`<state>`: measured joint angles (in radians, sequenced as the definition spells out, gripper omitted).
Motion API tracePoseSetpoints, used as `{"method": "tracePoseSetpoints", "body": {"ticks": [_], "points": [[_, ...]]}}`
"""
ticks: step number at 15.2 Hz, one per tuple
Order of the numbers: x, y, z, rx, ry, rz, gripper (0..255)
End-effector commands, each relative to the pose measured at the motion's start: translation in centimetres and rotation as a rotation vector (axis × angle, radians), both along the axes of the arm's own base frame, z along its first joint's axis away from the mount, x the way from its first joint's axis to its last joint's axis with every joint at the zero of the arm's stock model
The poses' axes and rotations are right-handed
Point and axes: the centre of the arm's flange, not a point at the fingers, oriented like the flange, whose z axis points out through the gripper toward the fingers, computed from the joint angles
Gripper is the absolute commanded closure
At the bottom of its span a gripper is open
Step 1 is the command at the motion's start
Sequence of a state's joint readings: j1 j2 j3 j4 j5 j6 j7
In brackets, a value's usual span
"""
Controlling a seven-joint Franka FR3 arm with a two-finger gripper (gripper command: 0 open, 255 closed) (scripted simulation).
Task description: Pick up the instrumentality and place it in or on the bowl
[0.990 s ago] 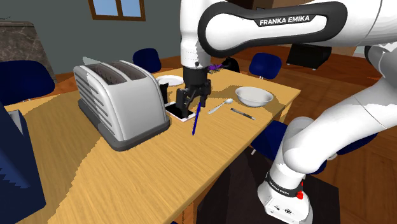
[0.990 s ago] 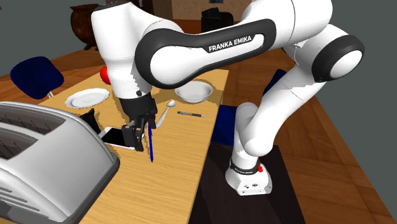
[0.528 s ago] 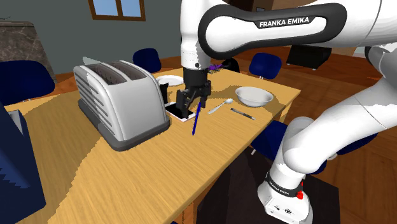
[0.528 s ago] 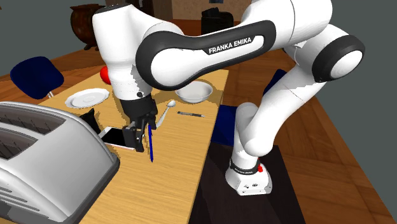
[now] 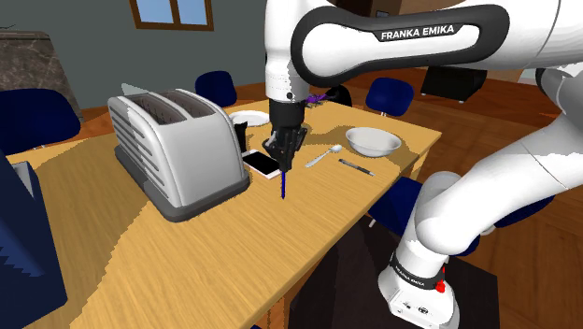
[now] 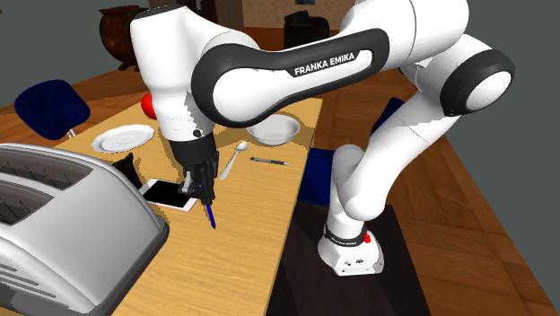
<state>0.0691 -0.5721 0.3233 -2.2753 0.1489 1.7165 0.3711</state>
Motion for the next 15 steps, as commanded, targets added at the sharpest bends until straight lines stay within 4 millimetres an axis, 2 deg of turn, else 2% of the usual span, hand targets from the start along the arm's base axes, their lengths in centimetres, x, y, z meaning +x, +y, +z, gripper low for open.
{"method": "tracePoseSetpoints", "body": {"ticks": [1,2,15], "points": [[0.0,0.0,0.0,0.0,0.001,0.0,255],[0.0,0.0,0.0,0.0,0.0,0.0,255],[0.0,0.0,6.8,0.0,0.0,0.0,255]]}}
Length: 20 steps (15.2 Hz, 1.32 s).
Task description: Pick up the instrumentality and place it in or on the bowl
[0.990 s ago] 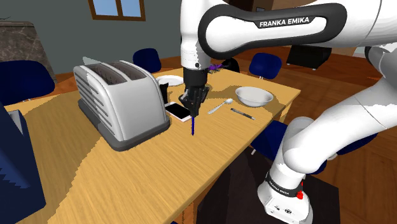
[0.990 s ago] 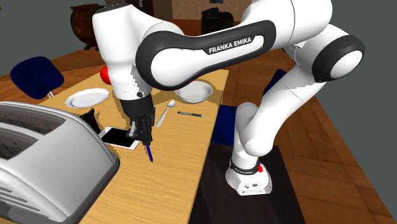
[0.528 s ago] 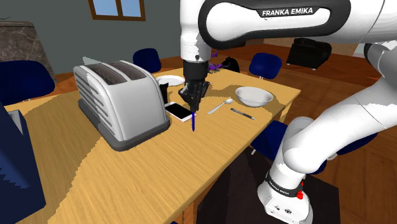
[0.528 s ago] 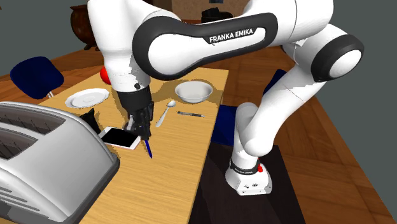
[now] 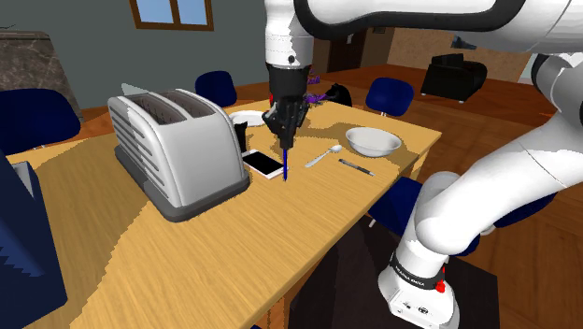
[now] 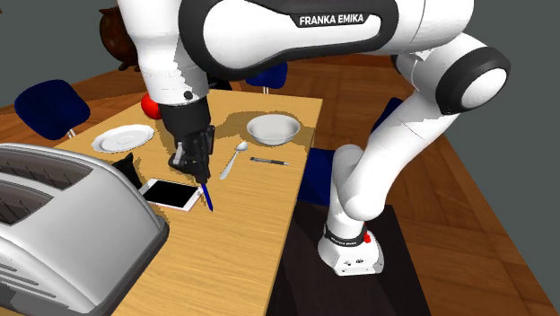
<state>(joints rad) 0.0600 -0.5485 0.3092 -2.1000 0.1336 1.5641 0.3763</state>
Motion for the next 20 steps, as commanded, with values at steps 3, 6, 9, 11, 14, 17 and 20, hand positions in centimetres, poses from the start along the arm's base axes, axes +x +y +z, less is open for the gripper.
{"method": "tracePoseSetpoints", "body": {"ticks": [3,6,9,11,14,17,20], "points": [[0.1,-0.1,2.2,0.0,0.0,0.0,255],[0.1,-0.1,3.8,0.0,0.0,0.0,255],[0.1,-0.1,5.4,0.0,0.0,0.0,255],[0.1,-0.1,6.5,0.0,0.0,0.0,255],[-0.2,-1.3,7.3,0.0,0.0,0.0,255],[-0.9,-5.2,7.7,0.0,0.0,0.0,255],[-1.7,-9.1,8.0,0.0,0.0,0.0,255]]}}
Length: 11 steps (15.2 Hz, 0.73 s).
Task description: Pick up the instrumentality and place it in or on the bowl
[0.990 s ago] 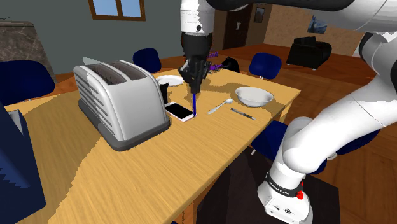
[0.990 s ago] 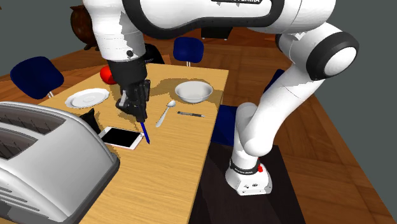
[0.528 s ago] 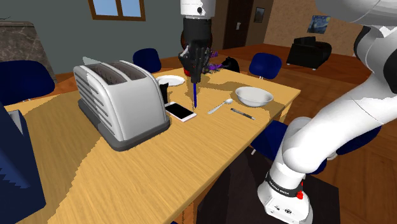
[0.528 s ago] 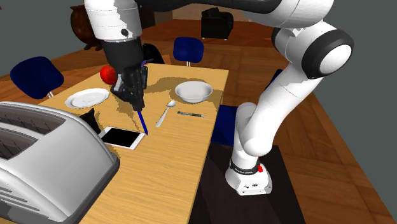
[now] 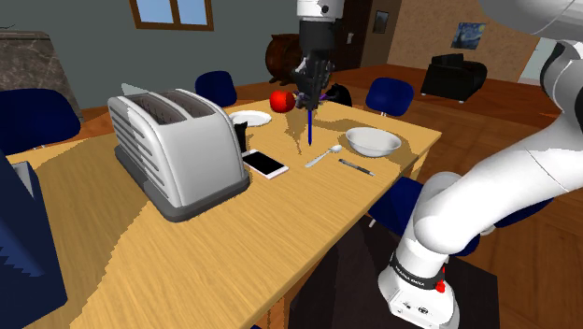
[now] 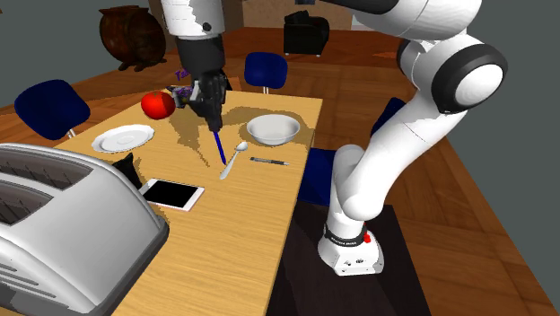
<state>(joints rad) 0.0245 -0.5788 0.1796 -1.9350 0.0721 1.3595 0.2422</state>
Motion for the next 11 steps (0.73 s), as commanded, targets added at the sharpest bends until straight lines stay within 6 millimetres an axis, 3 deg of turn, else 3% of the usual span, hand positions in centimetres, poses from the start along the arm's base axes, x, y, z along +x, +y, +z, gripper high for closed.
{"method": "tracePoseSetpoints", "body": {"ticks": [1,11], "points": [[-0.7,-2.8,0.5,0.001,0.001,0.001,255],[-3.2,-15.7,1.7,0.0,0.001,0.001,255]]}}
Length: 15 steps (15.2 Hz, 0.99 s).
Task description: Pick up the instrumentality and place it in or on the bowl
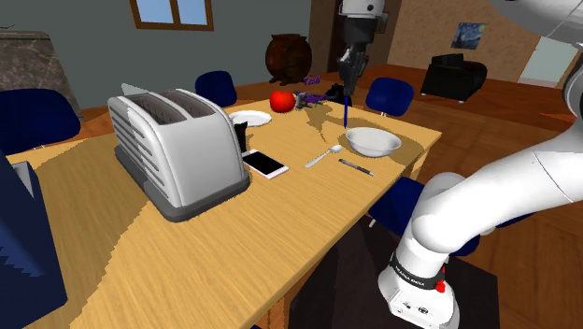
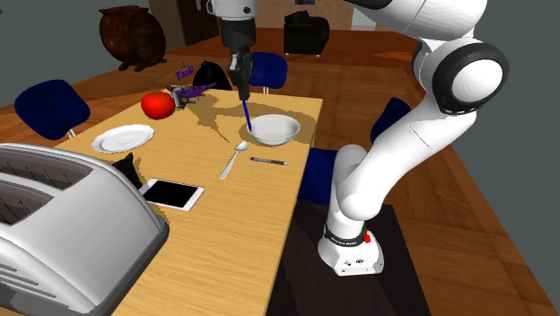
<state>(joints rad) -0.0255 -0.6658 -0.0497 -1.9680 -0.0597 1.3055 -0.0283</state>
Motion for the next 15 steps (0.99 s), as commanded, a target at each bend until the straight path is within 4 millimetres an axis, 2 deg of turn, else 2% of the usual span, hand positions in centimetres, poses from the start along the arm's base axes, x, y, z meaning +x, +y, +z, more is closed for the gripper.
{"method": "tracePoseSetpoints", "body": {"ticks": [1,15], "points": [[-0.7,-2.7,0.5,0.0,0.001,0.001,255],[-4.2,-20.7,2.2,0.0,0.001,0.001,255]]}}
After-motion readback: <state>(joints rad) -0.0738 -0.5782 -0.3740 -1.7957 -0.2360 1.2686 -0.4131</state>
